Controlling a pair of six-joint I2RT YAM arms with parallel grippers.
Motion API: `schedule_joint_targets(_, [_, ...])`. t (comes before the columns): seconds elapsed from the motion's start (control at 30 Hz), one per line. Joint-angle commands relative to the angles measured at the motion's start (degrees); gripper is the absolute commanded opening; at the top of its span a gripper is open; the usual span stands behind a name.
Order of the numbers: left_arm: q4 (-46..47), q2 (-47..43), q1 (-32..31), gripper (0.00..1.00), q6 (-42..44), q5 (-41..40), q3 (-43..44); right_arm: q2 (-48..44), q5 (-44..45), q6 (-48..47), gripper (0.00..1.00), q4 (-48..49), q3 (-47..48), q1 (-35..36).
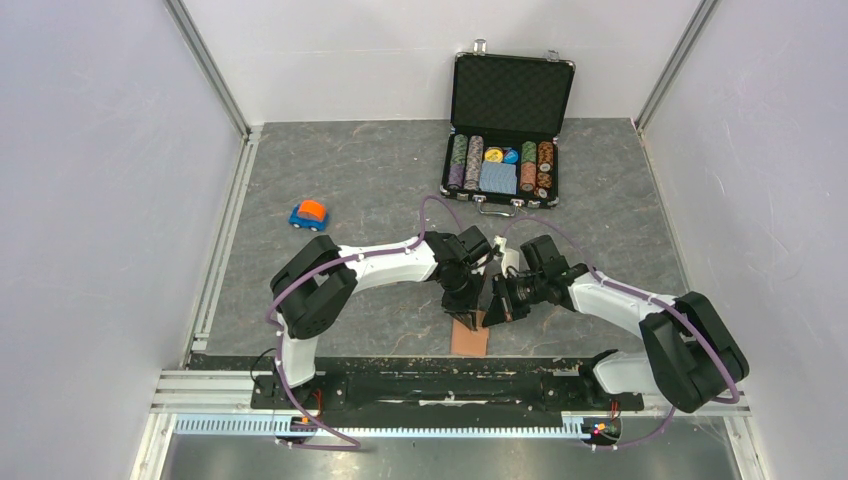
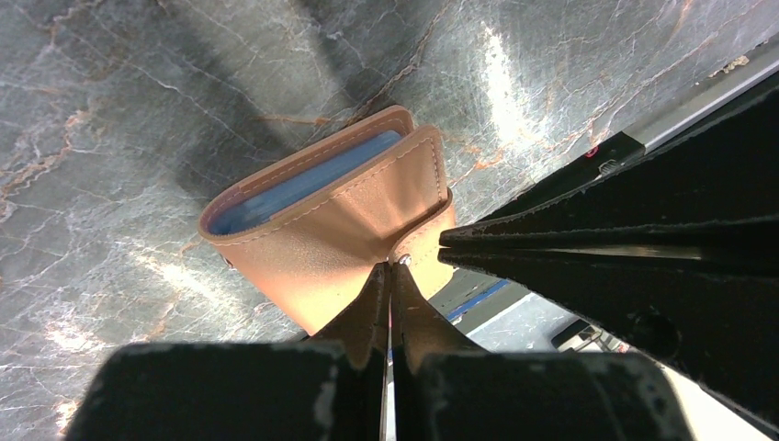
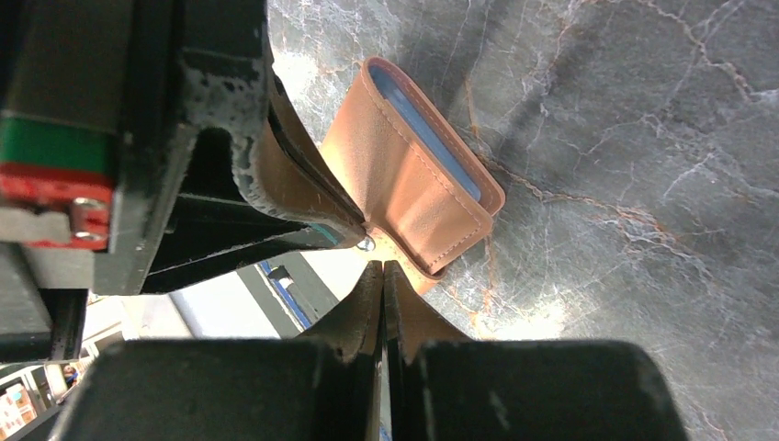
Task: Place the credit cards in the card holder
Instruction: Close the card holder at the center of the board.
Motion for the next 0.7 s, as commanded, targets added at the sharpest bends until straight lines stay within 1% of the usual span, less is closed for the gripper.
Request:
schedule_joint_targets(0.0, [1.1, -0.8, -0.8, 0.02, 1.8, 0.1, 0.1, -1.3, -0.3, 0.2, 0.00, 1.3, -0.4, 0.7])
schedule_joint_targets(0.67, [2.9, 1.2, -1.0, 0.02, 3.0, -0.6, -1.6, 0.6, 0.4, 1.4, 0.00, 4.1, -2.8, 2.1])
